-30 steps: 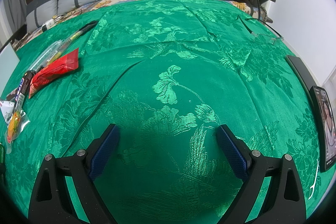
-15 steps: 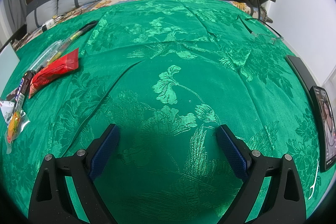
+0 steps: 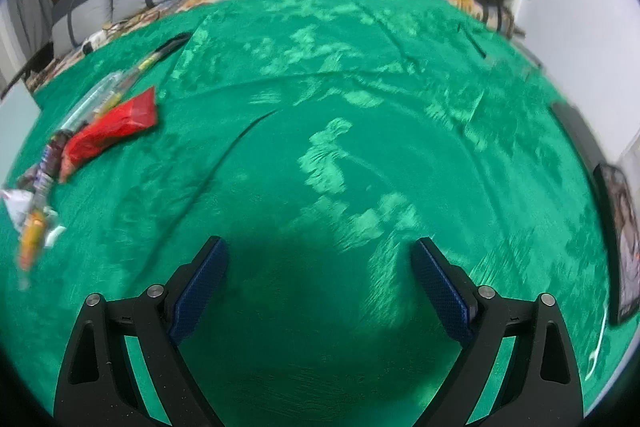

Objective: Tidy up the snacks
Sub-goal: 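Grasp the yellow corn-shaped snack with the right tool while the left tool holds the sausage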

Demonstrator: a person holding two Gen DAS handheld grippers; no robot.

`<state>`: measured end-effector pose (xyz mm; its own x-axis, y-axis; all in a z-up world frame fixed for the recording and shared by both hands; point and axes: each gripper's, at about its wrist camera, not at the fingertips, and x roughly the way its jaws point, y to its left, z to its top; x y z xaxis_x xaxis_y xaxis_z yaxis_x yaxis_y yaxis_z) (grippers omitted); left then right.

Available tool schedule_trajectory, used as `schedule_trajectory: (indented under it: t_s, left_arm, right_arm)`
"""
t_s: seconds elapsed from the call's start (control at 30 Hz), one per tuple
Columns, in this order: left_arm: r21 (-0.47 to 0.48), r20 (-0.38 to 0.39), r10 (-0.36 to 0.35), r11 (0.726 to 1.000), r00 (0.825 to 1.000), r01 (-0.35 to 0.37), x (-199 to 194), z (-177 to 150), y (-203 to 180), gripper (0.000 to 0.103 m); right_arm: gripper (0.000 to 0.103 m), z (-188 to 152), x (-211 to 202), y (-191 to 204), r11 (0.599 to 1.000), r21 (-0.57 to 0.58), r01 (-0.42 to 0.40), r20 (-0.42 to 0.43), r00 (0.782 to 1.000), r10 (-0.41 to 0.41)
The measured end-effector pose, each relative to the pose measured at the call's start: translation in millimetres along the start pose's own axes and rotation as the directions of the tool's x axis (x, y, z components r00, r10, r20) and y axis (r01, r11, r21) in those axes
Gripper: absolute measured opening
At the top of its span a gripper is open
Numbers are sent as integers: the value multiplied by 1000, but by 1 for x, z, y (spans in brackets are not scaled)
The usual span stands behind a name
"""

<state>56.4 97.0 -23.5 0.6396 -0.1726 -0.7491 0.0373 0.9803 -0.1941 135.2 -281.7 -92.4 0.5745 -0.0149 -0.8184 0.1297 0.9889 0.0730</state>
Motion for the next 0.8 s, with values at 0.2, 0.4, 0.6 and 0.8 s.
schedule_trajectory:
  t_s: [0.2, 0.4, 0.6, 0.8]
  left_arm:
    - [45, 46, 20, 999, 999, -22, -16, -13, 4, 22]
    - [30, 74, 0, 1000, 997, -2, -28, -19, 11, 22]
    - [8, 83, 11, 1000, 996, -12, -36, -29, 27, 22]
    - [-62, 84, -41, 997, 996, 46, -35, -25, 37, 22]
  right_arm:
    - [94, -2, -22, 90, 908, 192, -372, -112, 911, 397]
    - [87, 8, 12, 213, 960, 140, -242, -242, 932, 270]
    - [38, 9, 8, 229, 984, 49, -171, -199, 964, 178]
    - [38, -1, -15, 161, 887, 230, -401, -156, 884, 441]
